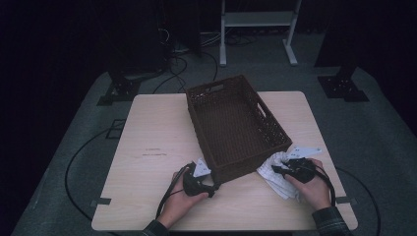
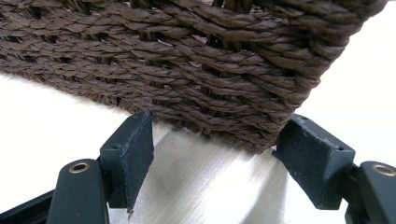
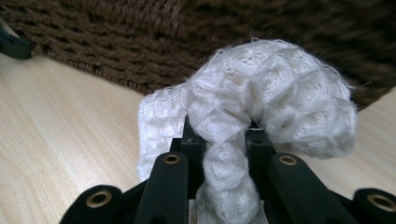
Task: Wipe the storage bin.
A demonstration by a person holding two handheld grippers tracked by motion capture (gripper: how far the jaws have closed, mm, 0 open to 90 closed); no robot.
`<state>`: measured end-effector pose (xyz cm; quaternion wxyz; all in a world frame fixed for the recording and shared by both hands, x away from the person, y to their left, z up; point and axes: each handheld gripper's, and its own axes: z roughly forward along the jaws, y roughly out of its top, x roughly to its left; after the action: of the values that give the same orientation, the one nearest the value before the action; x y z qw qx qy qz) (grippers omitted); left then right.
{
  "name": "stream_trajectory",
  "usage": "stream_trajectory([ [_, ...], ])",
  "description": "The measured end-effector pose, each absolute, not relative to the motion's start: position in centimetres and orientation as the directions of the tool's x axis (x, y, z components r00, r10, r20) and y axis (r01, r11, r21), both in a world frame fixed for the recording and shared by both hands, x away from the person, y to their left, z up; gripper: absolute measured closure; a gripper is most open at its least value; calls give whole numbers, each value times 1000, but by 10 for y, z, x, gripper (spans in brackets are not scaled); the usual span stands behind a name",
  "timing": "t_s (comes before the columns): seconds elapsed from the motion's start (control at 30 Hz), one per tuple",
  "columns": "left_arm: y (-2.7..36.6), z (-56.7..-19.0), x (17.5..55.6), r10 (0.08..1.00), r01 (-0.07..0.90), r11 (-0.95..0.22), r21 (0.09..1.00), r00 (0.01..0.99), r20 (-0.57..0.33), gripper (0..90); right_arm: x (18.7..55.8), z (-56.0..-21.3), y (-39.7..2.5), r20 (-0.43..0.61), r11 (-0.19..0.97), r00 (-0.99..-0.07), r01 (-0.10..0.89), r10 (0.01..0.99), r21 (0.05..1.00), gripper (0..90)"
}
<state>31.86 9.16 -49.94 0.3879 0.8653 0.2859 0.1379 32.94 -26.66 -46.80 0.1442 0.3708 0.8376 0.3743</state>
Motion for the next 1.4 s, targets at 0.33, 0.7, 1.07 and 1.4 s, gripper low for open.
stream_trajectory([
  [0.33,92,-499,319,602,388,-535,750,798,17,274,331,-476,-261,69,455,-694,541,717,707,746],
  [0.7,91,-499,319,602,388,-535,750,798,17,274,324,-464,-262,41,448,-696,505,716,738,750],
  [1.07,91,-499,319,602,387,-536,751,798,18,274,311,-435,-267,3,402,-691,424,723,812,751],
  [1.4,91,-499,319,602,387,-535,751,798,18,274,303,-416,-268,-10,372,-698,369,716,852,751],
])
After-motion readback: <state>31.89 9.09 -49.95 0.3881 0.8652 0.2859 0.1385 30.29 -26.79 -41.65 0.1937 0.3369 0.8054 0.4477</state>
